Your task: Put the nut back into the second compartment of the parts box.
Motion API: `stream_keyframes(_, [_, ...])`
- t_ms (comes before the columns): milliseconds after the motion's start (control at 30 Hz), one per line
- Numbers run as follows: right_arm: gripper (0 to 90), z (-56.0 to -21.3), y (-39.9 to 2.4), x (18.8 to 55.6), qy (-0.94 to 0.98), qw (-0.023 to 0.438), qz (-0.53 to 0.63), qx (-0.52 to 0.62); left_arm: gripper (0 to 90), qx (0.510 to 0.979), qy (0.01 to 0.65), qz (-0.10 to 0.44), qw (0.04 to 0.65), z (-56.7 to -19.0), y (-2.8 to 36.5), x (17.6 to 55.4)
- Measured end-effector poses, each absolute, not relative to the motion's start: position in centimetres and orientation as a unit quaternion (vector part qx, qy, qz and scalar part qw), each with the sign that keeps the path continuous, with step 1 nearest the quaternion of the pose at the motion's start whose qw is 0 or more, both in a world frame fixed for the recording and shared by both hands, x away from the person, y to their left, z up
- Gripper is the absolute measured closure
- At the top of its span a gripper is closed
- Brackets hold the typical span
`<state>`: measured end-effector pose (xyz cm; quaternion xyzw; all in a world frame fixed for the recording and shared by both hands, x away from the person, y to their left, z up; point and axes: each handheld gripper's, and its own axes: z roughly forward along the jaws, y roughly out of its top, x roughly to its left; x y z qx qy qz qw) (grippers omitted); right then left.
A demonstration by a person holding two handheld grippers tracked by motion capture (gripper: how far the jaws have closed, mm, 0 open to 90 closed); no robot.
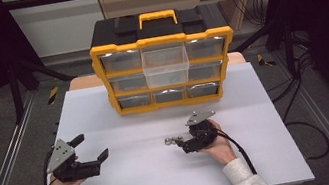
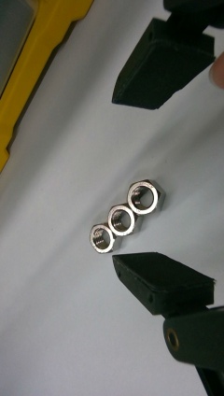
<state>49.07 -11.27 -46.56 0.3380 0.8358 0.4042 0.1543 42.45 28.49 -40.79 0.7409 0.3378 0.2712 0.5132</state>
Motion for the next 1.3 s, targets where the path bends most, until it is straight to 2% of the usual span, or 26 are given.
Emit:
stream_keyframes(200, [28.6, -47.2, -10.9, 49.4, 0.840, 0.146, 0.394, 0.344, 2.0, 0.741, 0.338, 0.271, 0.513, -40.8, 28.5, 42.5])
stream_keyframes(667, [55.6, -47.7, -10.2, 49.5, 0.851, 0.140, 0.374, 0.342, 2.1, 0.742, 0.338, 0.271, 0.512, -40.8, 28.5, 42.5])
stream_keyframes(1067, [67.5, -47.9, -10.4, 49.5, 0.855, 0.115, 0.374, 0.340, 2.0, 0.742, 0.338, 0.271, 0.512, -40.8, 28.5, 42.5])
stream_keyframes(1300, [70.0, -47.9, -10.5, 49.7, 0.854, 0.111, 0.378, 0.340, 2.1, 0.742, 0.339, 0.271, 0.512, -40.8, 28.5, 42.5])
